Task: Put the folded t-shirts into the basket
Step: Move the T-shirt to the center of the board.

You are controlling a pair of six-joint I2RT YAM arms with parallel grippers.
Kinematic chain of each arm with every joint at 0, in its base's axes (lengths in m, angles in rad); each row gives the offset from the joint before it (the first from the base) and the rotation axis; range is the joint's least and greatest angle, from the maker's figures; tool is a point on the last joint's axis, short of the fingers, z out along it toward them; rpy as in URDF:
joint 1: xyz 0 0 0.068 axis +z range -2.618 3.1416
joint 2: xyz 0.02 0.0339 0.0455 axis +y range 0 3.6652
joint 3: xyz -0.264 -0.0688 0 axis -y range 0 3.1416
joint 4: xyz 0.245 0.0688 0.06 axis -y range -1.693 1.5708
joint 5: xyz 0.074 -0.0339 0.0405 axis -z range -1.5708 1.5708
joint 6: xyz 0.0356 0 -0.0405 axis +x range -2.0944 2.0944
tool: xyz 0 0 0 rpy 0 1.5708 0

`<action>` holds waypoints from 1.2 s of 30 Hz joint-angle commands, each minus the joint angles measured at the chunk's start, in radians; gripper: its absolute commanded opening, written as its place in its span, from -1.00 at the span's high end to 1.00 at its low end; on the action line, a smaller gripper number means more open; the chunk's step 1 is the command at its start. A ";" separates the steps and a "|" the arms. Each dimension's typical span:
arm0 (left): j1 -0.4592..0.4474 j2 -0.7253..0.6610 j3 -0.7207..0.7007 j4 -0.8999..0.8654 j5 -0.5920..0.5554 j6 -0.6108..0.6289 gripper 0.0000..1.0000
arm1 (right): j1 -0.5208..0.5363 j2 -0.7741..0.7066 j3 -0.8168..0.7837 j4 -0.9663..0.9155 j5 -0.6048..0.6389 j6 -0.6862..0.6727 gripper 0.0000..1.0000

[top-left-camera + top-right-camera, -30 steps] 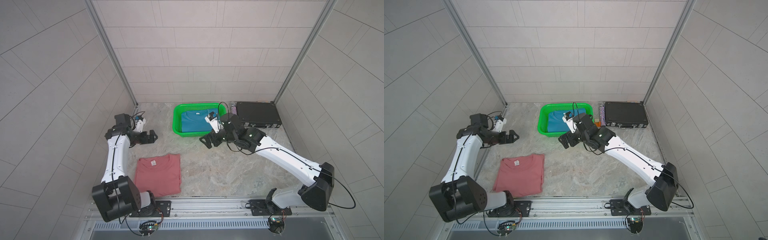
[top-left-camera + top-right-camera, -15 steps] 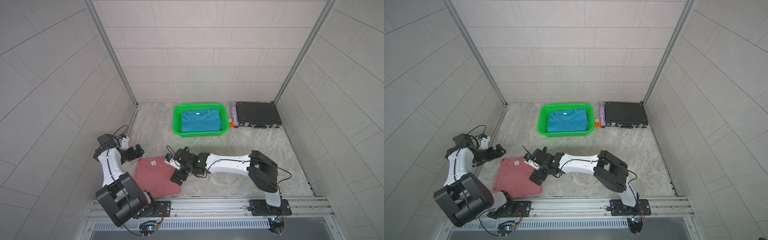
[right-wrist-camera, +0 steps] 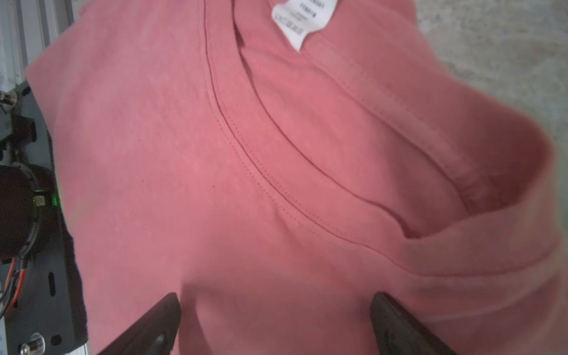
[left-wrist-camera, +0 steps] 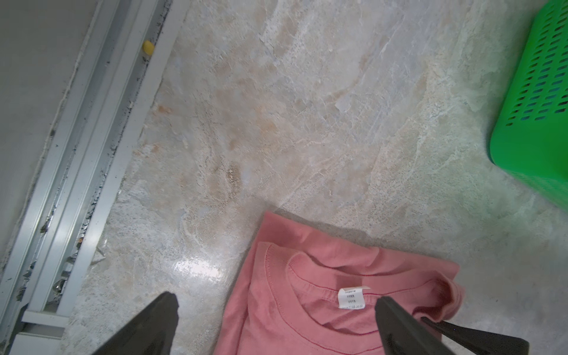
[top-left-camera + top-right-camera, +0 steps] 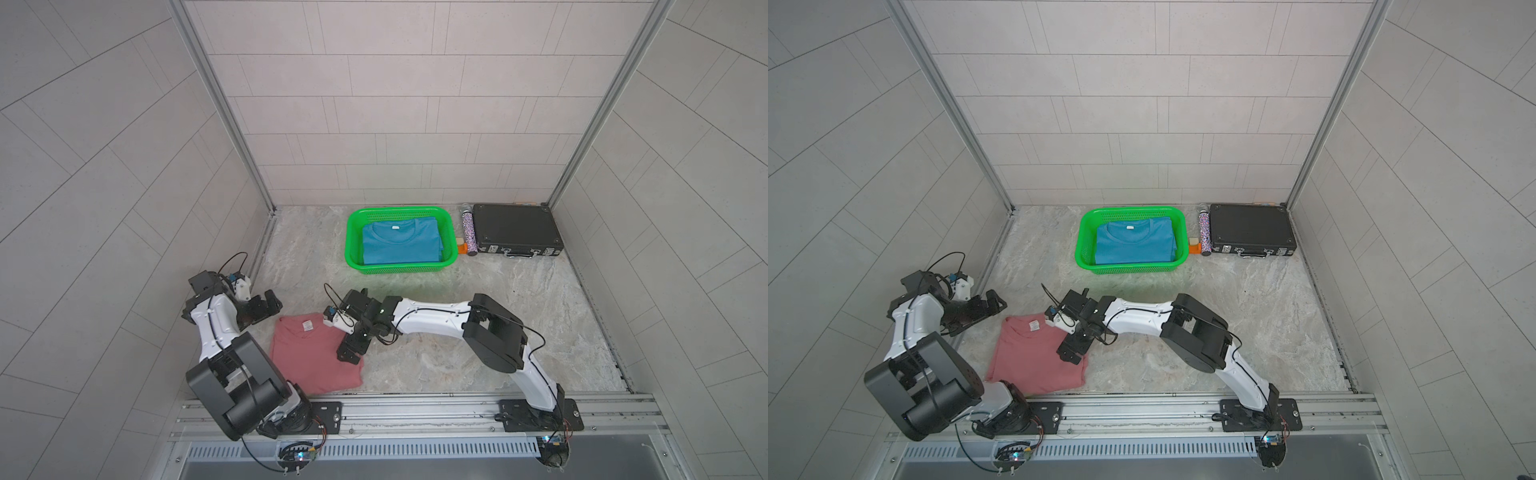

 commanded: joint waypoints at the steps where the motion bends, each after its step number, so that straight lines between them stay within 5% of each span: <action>1: 0.008 -0.023 0.019 0.010 -0.001 -0.021 -1.00 | -0.059 -0.044 -0.125 -0.028 -0.019 0.022 -1.00; 16: 0.008 -0.065 -0.008 0.024 0.048 0.005 -1.00 | -0.157 -0.433 -0.604 -0.014 0.068 -0.046 -1.00; 20: 0.008 -0.064 -0.002 0.012 0.061 0.014 -1.00 | -0.133 -0.502 -0.485 -0.131 0.179 0.054 -1.00; 25: 0.008 -0.062 -0.003 0.006 0.081 0.019 -1.00 | -0.015 -0.496 -0.334 -0.114 0.259 0.012 -1.00; 36: 0.008 -0.072 -0.006 -0.008 0.081 0.029 -1.00 | 0.045 -0.160 -0.106 -0.016 0.185 -0.088 -1.00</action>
